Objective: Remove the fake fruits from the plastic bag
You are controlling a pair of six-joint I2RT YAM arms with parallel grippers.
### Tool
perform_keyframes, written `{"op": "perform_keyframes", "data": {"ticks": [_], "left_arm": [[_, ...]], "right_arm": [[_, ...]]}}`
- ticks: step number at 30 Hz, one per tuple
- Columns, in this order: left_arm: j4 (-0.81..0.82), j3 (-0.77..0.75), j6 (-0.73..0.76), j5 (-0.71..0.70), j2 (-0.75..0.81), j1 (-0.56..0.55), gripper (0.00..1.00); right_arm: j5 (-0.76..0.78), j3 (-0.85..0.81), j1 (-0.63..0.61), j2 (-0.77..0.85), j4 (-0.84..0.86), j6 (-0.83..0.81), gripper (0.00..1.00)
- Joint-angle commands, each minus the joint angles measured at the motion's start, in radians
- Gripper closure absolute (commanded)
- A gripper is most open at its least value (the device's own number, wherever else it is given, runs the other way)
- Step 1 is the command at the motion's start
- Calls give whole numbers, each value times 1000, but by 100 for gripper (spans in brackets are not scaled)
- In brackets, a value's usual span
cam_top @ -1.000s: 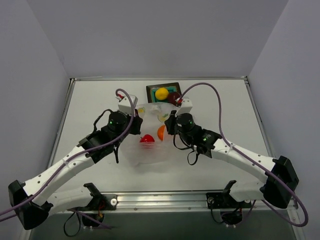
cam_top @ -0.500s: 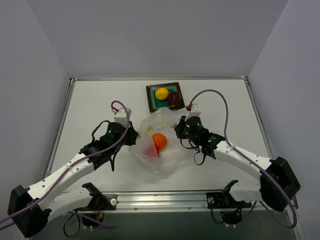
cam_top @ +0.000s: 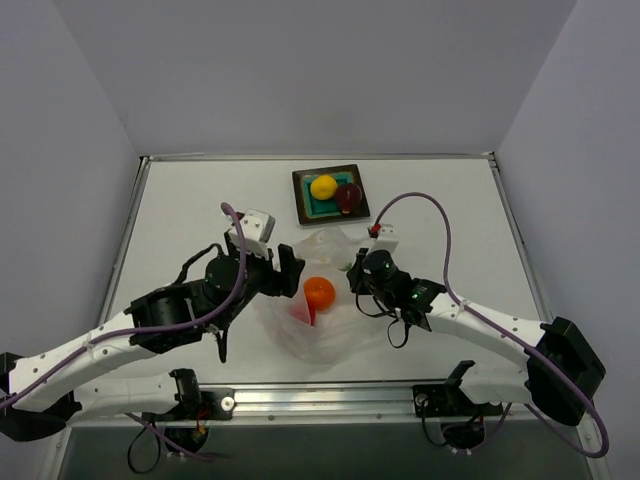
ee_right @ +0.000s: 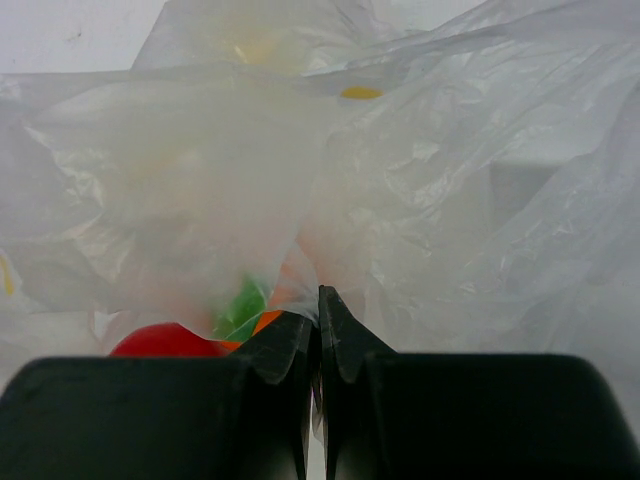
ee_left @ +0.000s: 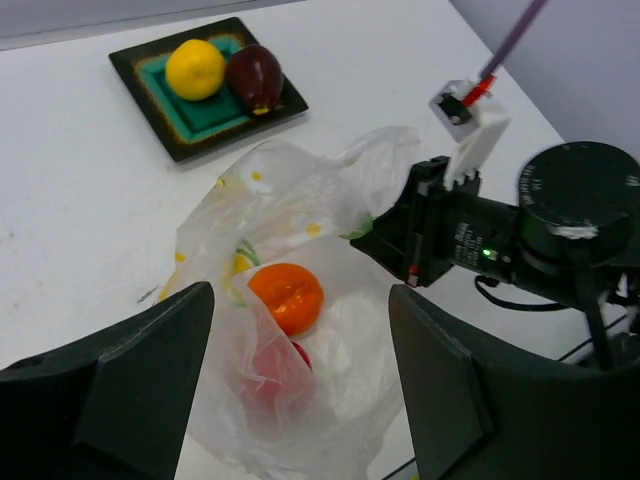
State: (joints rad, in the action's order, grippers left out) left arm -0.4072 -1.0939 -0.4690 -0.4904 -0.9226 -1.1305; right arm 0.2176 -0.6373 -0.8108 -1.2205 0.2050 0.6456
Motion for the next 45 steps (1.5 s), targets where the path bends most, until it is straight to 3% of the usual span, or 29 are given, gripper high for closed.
{"op": "perform_keyframes", "data": {"ticks": [1,4,9,14,19,22,25,26,29,30,31,32,33,34,38,41,45], "left_arm": [[-143,-96,0,-128,-131,-153,32],[-200,-113,-95,-184,-205,-233,31],[-183,41,-249,-220,-223,-204,32],[-98,181,-247,-103,-285,12,31],[8,285,-174,-96,-291,112,36],[142,316,-100,21,-320,213,39],[212,295,-30,81,-363,267,50],[238,279,-14,105,-364,268,65],[263,270,9,156,-357,270,89],[266,273,9,167,-348,268,97],[275,281,9,179,-340,268,98],[281,302,10,190,-329,268,98],[288,316,1,209,-299,268,98],[298,343,-5,219,-279,268,98],[323,397,-45,246,-193,265,98],[353,443,-63,248,-144,262,98],[369,468,-69,242,-108,256,98]], "right_arm": [[77,-10,-1,19,-21,40,100],[80,-13,-1,21,-22,43,100],[71,1,-1,42,-18,46,100],[46,19,-1,70,-15,52,100],[31,71,-24,118,-41,81,100],[8,88,-54,124,-47,115,100],[32,93,-125,121,-59,147,100],[51,100,-129,119,-59,152,100],[74,103,-108,102,-65,147,99],[74,103,-100,102,-67,138,95],[74,100,-96,99,-69,129,91],[78,81,-88,101,-91,118,75],[101,64,-87,104,-113,106,66],[126,24,-88,117,-168,76,48],[158,-62,-91,202,-313,-20,18],[143,-140,-91,272,-380,-75,9],[68,-229,-97,314,-398,-130,6]]}}
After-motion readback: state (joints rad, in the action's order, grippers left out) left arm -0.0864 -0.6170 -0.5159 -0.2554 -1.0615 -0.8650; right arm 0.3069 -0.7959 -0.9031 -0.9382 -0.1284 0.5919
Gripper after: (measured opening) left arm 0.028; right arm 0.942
